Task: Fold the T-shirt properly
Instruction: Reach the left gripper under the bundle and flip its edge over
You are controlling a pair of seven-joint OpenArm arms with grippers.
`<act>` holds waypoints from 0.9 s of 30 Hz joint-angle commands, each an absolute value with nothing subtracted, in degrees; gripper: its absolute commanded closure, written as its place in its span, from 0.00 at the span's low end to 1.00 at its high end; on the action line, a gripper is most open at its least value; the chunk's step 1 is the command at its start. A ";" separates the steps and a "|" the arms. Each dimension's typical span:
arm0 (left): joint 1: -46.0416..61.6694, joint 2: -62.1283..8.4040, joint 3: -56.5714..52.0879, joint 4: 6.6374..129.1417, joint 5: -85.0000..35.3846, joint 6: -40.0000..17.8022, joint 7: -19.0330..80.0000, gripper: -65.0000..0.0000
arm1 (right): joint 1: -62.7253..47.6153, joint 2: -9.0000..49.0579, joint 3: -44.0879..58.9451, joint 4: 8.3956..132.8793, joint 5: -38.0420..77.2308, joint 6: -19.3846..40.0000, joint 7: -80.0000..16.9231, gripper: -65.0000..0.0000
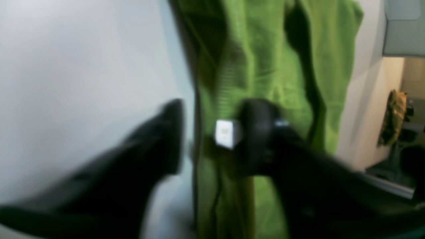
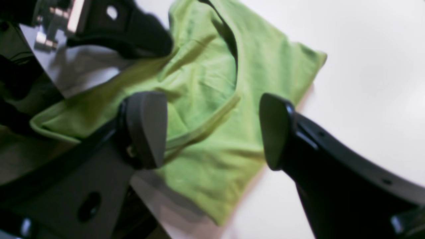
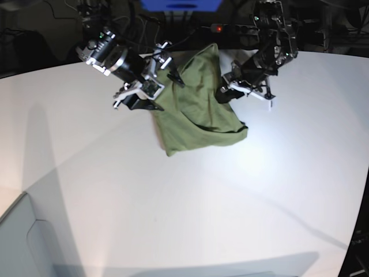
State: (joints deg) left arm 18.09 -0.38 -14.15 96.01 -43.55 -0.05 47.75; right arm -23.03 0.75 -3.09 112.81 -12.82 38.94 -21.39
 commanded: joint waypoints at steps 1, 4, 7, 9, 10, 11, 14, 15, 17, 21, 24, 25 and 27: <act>17.98 -0.48 -13.67 96.13 -43.91 -0.04 48.04 0.69 | -22.73 0.66 -2.33 113.80 -11.65 40.00 -19.91 0.35; 17.98 -0.48 -13.58 94.64 -43.91 -0.04 48.04 0.70 | -22.55 0.66 -0.92 113.89 -11.65 40.00 -19.91 0.35; 17.98 -0.66 -13.58 92.88 -43.74 -0.04 48.04 0.70 | -22.55 0.57 0.92 113.89 -11.65 40.00 -19.91 0.35; 17.98 -1.01 -13.58 91.65 -43.82 -0.04 48.04 0.73 | -22.46 0.57 1.80 113.80 -11.65 40.00 -19.91 0.35; 17.80 -1.54 -13.58 91.21 -43.82 -0.04 48.04 0.78 | -21.93 0.48 2.07 113.71 -11.65 40.00 -20.00 0.35; 17.36 -1.80 -13.58 90.86 -43.82 -0.04 48.04 0.86 | -21.23 0.48 2.07 113.71 -11.65 40.00 -20.26 0.35; 15.96 -1.98 -13.58 88.48 -43.38 -0.04 48.48 1.00 | -19.38 0.40 1.89 112.04 -11.65 40.00 -20.35 0.36; 15.43 -1.98 -13.76 87.87 -43.38 -0.04 48.57 1.00 | -18.51 0.40 1.63 111.34 -11.65 40.00 -20.35 0.36; 14.81 -2.68 -13.67 87.08 -43.38 -0.04 48.22 1.00 | -16.75 0.04 1.45 109.32 -11.56 40.00 -20.35 0.39; 13.41 -4.35 -13.58 87.08 -43.30 -0.04 48.48 1.00 | -14.73 -2.07 2.68 106.59 -11.56 40.00 -20.35 0.61; 10.24 -8.22 -11.21 85.49 -42.42 -0.04 49.01 1.00 | -13.85 -2.07 3.82 106.42 -11.65 40.00 -20.35 0.79; 8.57 -10.24 -8.75 84.70 -42.07 -0.04 49.63 1.00 | -13.85 -2.07 4.53 106.51 -11.65 40.00 -20.35 0.85; 5.05 -14.29 -2.95 83.12 -41.71 -0.04 51.03 1.00 | -13.67 -2.07 6.46 106.68 -11.65 40.00 -20.35 0.92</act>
State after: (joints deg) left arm 4.73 -14.44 -2.68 83.20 -45.04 -1.85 50.02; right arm -14.06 -2.07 6.42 105.54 -12.73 38.94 -21.82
